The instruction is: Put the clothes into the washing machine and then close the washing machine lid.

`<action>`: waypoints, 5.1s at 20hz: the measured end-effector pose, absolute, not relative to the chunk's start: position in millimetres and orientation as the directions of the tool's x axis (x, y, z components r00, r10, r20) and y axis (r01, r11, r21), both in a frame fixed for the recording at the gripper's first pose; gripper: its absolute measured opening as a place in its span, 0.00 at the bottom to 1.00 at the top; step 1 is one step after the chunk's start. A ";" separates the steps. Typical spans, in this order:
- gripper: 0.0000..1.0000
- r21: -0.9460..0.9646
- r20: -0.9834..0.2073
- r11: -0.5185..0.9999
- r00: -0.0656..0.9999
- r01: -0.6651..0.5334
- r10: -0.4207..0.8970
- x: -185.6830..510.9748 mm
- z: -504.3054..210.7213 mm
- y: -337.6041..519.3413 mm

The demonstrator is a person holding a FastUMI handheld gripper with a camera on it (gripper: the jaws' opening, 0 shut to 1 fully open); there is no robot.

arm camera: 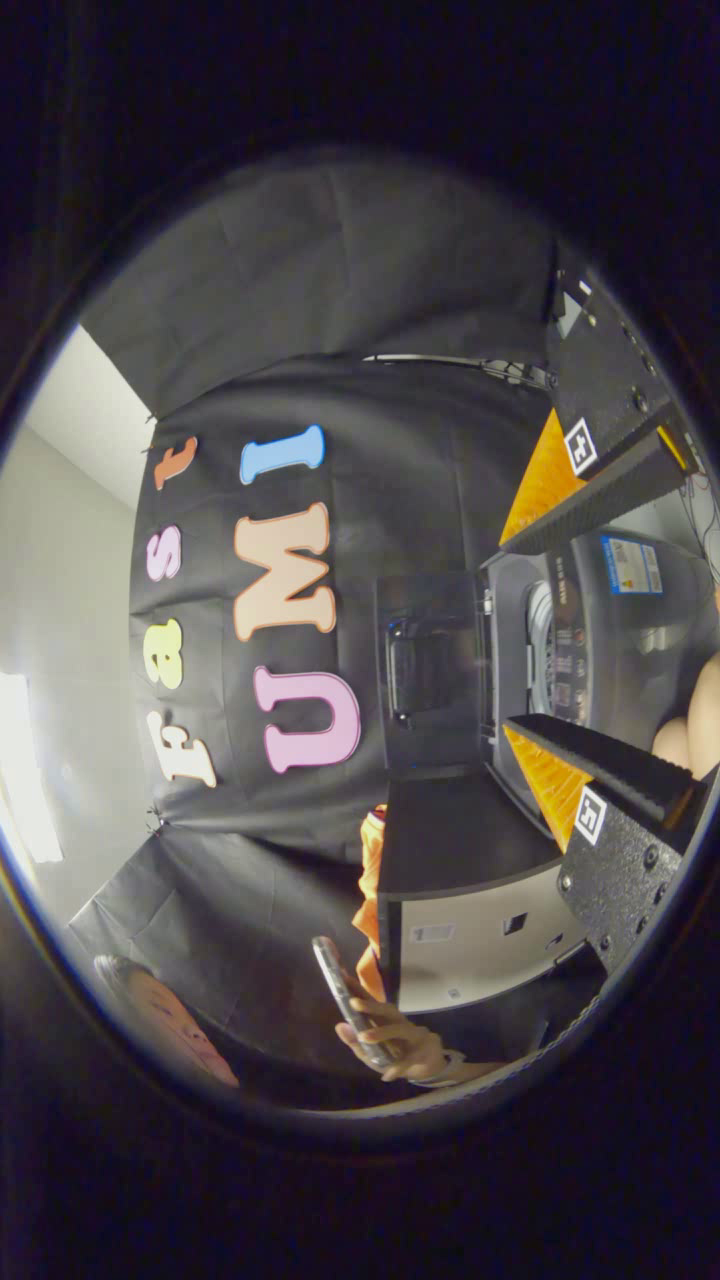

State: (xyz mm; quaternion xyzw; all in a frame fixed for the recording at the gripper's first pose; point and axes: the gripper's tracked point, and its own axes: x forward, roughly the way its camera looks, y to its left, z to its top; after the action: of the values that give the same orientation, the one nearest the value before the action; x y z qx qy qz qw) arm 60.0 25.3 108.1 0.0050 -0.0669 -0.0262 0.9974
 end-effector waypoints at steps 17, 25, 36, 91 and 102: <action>0.97 -0.096 0.158 0.987 0.978 -0.126 0.140 273.4 258.5 133.7; 0.97 -0.162 0.083 0.910 0.914 -0.382 0.398 328.7 275.8 278.9; 0.98 -0.027 -0.338 0.761 0.722 -0.648 0.603 310.2 234.2 444.7; 0.00 -0.185 -0.144 0.981 0.986 0.051 -0.079 317.3 243.4 448.6; 0.22 -0.200 -0.216 0.980 0.975 0.009 -0.053 368.1 205.8 467.9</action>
State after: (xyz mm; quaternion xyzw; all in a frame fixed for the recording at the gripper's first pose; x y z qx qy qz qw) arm 368.1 467.9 205.8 -0.0993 0.1109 -0.0156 0.9887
